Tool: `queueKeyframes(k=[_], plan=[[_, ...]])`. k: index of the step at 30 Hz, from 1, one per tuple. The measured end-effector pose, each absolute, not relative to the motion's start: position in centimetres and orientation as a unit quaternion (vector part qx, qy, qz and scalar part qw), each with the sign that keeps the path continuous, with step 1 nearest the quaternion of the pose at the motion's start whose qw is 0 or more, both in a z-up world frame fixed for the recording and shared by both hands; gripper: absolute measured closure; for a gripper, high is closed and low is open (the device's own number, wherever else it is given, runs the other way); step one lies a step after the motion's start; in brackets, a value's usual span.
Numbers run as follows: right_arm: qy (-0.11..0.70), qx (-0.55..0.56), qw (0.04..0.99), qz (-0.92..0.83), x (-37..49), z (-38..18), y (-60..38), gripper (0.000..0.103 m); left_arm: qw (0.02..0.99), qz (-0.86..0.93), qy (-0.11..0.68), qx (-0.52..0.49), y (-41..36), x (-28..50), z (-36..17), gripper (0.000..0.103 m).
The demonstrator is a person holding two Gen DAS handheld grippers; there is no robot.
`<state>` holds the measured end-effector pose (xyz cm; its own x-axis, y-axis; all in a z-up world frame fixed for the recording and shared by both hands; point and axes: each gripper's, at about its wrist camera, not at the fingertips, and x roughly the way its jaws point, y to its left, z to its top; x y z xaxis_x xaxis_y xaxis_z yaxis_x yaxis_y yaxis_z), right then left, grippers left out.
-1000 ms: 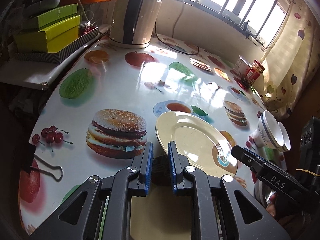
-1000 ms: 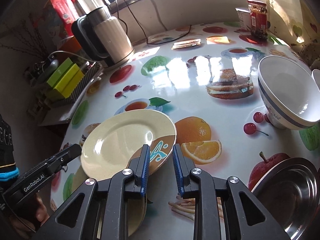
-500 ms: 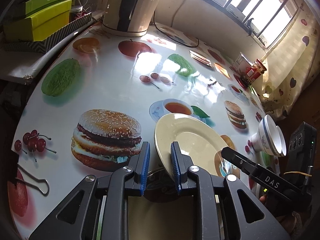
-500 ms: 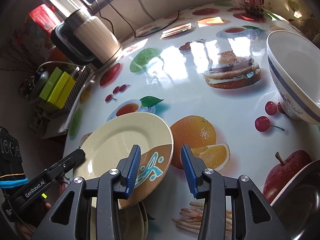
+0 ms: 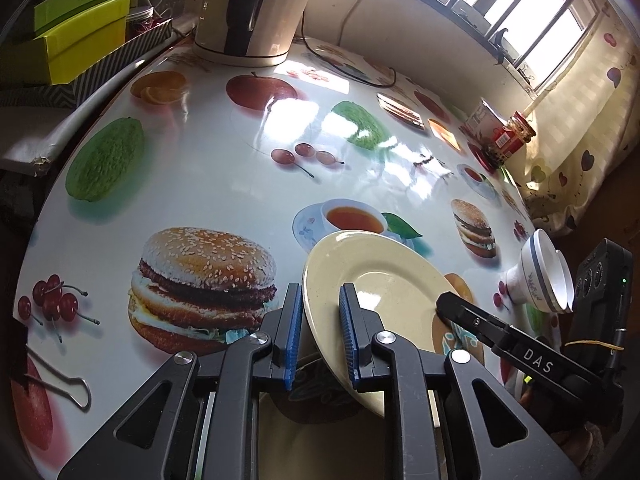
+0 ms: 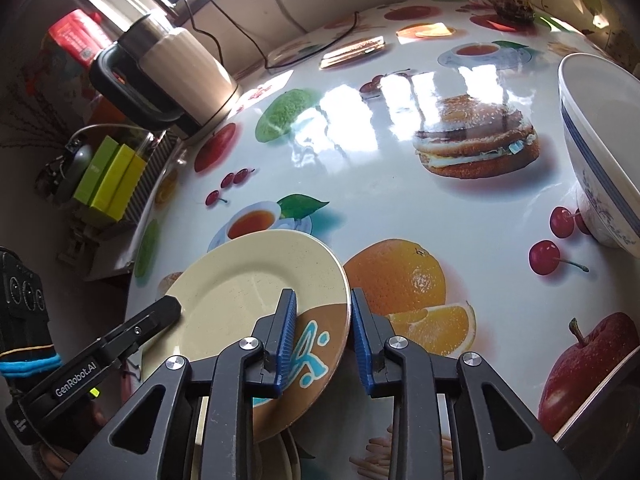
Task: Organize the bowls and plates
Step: 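Lower the held plate onto the stack with the right tool while the left tool holds its plate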
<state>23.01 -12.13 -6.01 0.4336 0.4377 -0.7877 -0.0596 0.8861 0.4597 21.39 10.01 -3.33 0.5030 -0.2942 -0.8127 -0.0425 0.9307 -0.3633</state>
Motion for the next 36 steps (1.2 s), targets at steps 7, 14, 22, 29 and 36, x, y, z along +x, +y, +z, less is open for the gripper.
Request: queueKeyframes(k=[7,14,22,29,36], plan=[[0.504,0.194,0.828,0.152,22.9,-5.8,-12.5,0.080,0.853,-0.072,0.487,-0.171,10.1,21.1,-3.0,0.084],[0.489,0.193,0.836,0.158,22.2,-4.7,-12.6,0.082,0.859,-0.067,0.476,-0.177,10.3,19.9,-2.3,0.084],[0.479,0.193,0.839,0.169,21.0,-3.6,-12.6,0.082,0.864,-0.061,0.465,-0.180,10.6,18.0,-1.2,0.084],[0.471,0.183,0.843,0.183,19.4,-2.6,-12.0,0.082,0.869,-0.057,0.456,-0.185,11.1,15.9,-0.7,0.084],[0.472,0.173,0.843,0.192,17.8,-2.5,-11.5,0.082,0.870,-0.049,0.453,-0.188,11.4,14.0,-0.7,0.084]])
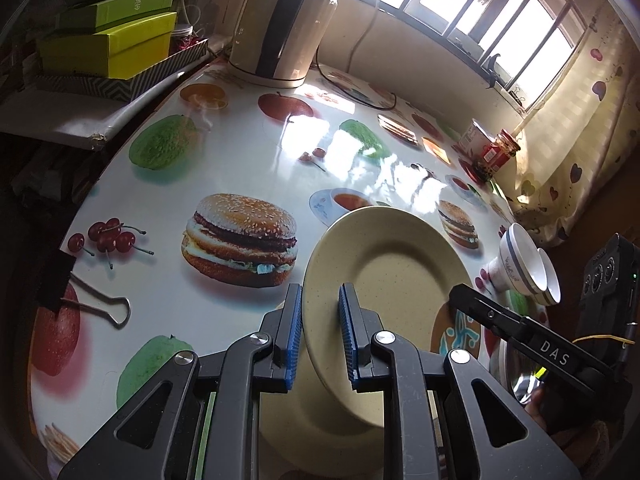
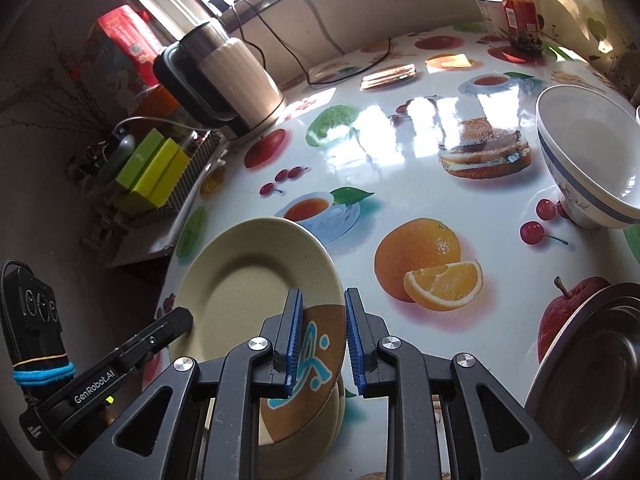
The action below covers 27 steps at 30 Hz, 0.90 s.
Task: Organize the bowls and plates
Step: 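Lower the held plate onto the stack with the right tool while the left tool holds its plate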
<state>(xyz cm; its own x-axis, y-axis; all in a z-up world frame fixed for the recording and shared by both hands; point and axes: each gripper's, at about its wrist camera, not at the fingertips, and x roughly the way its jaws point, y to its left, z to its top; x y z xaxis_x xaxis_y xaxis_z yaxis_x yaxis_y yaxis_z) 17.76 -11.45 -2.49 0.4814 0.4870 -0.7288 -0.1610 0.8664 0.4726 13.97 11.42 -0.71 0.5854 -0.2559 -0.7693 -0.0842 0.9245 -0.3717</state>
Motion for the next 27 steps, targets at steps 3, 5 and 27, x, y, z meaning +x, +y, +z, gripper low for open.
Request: queueKeyframes(k=[3,5,27], plan=[[0.470,0.169,0.843,0.197,17.2,-2.4,-11.3,0.082,0.872,-0.046,0.450,-0.188,11.5,13.2,-0.7,0.084],[0.470,0.166,0.844,0.199,16.8,-2.4,-11.1,0.082,0.871,-0.044,0.451,-0.189,11.5,12.7,-0.8,0.084],[0.486,0.143,0.836,0.211,14.7,-3.9,-10.1,0.082,0.864,-0.027,0.461,-0.199,12.2,10.3,-3.0,0.083]])
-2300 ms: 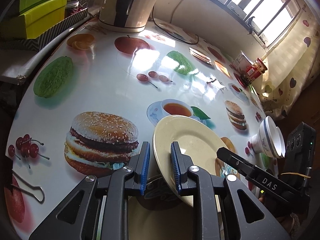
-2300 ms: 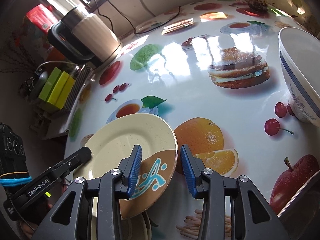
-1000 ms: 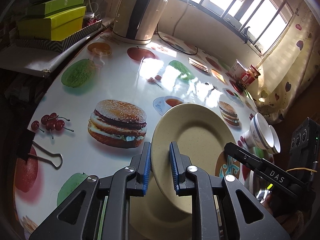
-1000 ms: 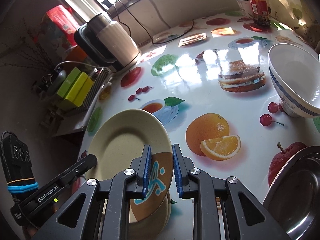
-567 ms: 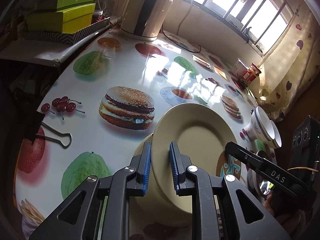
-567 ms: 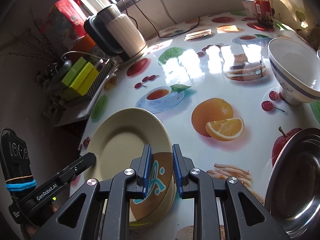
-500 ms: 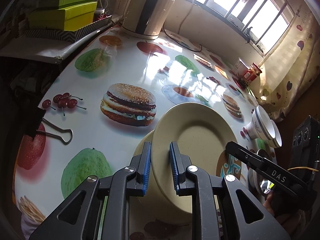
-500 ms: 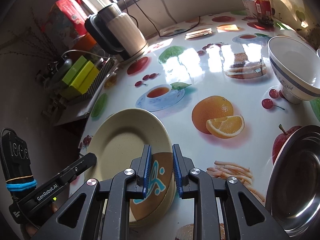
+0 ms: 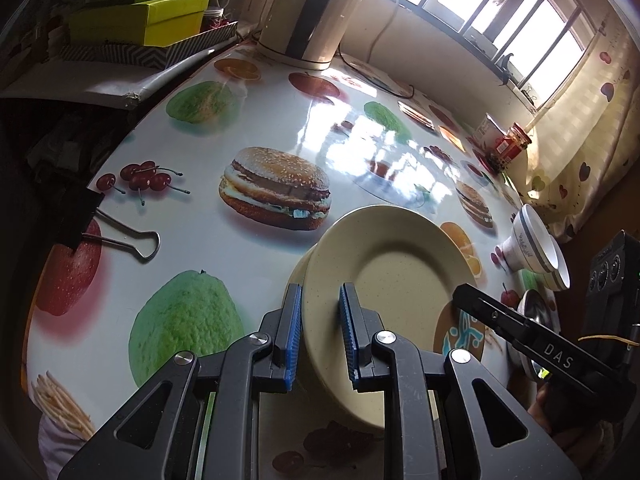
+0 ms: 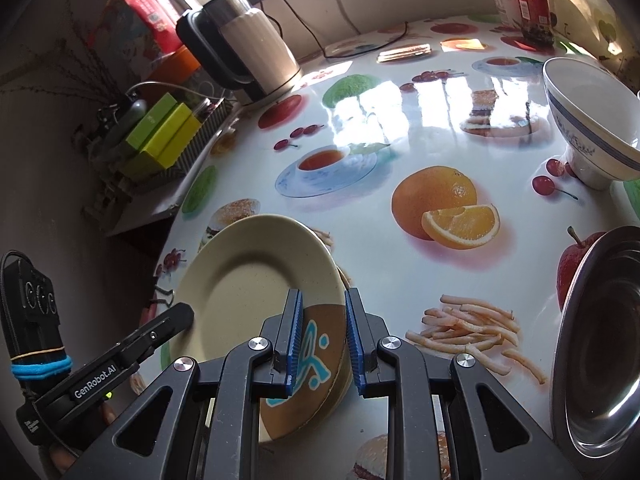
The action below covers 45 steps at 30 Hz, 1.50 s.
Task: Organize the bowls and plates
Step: 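Lower the held plate onto the stack with the right tool while the left tool holds its plate, then open both tools to release the cream plates onto the stack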
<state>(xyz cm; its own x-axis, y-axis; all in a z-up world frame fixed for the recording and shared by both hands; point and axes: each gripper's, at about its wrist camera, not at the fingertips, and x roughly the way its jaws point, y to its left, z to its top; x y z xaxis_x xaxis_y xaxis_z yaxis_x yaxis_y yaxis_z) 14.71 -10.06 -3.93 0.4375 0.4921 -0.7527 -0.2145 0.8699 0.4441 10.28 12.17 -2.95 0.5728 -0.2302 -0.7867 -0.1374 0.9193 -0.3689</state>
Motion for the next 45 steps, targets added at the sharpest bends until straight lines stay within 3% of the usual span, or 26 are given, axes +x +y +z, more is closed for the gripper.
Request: queueKeyframes(k=[28,45], plan=[[0.477,0.121,0.846,0.204,14.14,-3.86,-9.73,0.080,0.868,-0.021,0.461,-0.185,11.60,10.17,-3.31,0.083],[0.478,0.120,0.844,0.211,14.05,-3.91,-9.44,0.062,0.869,-0.026,0.459,-0.182,11.58,10.22,-3.32,0.081]])
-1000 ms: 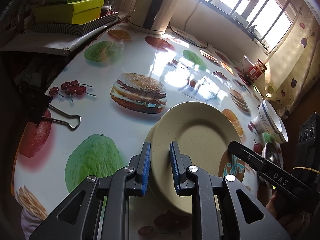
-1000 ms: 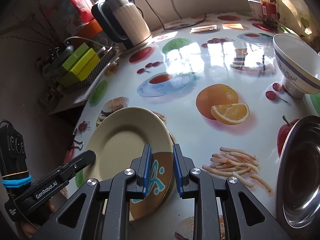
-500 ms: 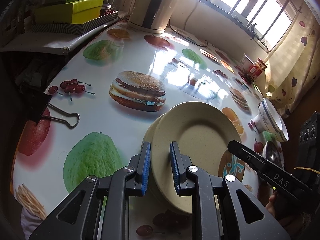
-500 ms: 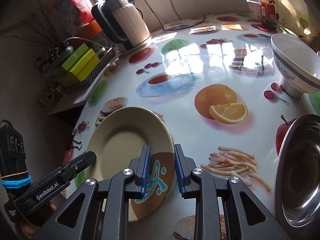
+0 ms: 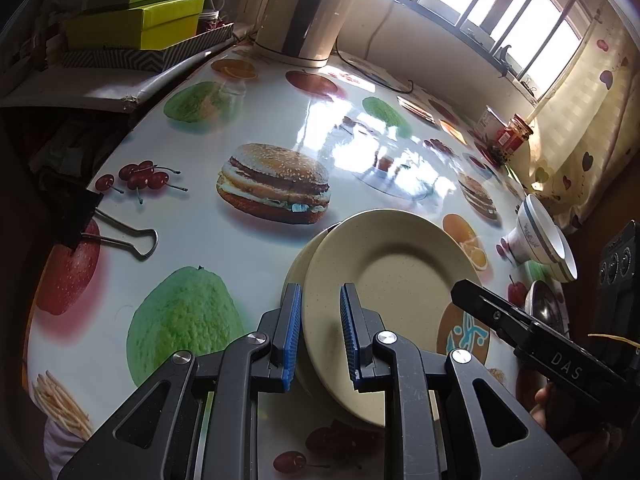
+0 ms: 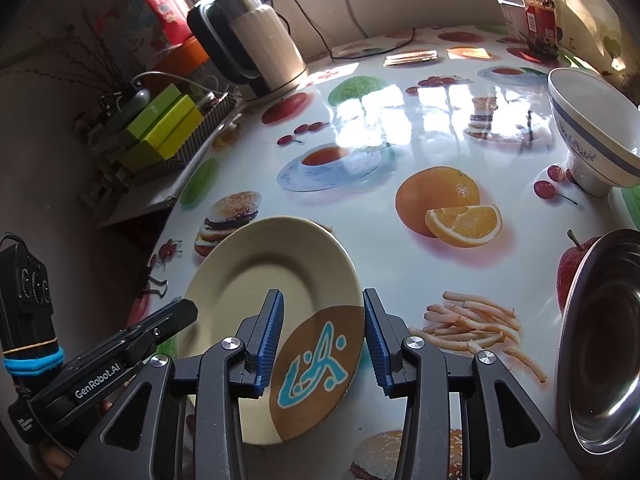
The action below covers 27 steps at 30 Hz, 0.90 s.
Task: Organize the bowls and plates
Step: 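Open both tools to release the cream plates onto the stack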
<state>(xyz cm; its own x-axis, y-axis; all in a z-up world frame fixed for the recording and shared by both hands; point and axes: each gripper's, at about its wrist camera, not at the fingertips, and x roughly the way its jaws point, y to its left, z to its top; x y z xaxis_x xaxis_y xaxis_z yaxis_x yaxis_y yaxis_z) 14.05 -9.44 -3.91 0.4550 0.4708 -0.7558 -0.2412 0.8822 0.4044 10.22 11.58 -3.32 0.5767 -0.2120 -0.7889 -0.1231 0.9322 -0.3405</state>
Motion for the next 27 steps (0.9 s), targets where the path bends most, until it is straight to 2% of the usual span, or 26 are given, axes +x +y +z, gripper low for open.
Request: queueKeyframes(k=[6,23,27], plan=[[0.471,0.114,0.849,0.210,13.9,-3.7,-9.2,0.053,0.872,-0.028,0.452,-0.186,11.7,10.0,-3.1,0.062],[0.478,0.088,0.849,0.206,13.3,-4.2,-8.6,0.051,0.860,-0.030,0.461,-0.218,12.9,9.3,-4.2,0.062],[0.485,0.055,0.851,0.197,13.3,-4.5,-7.4,0.046,0.858,-0.029,0.463,-0.218,13.0,9.4,-4.3,0.062]])
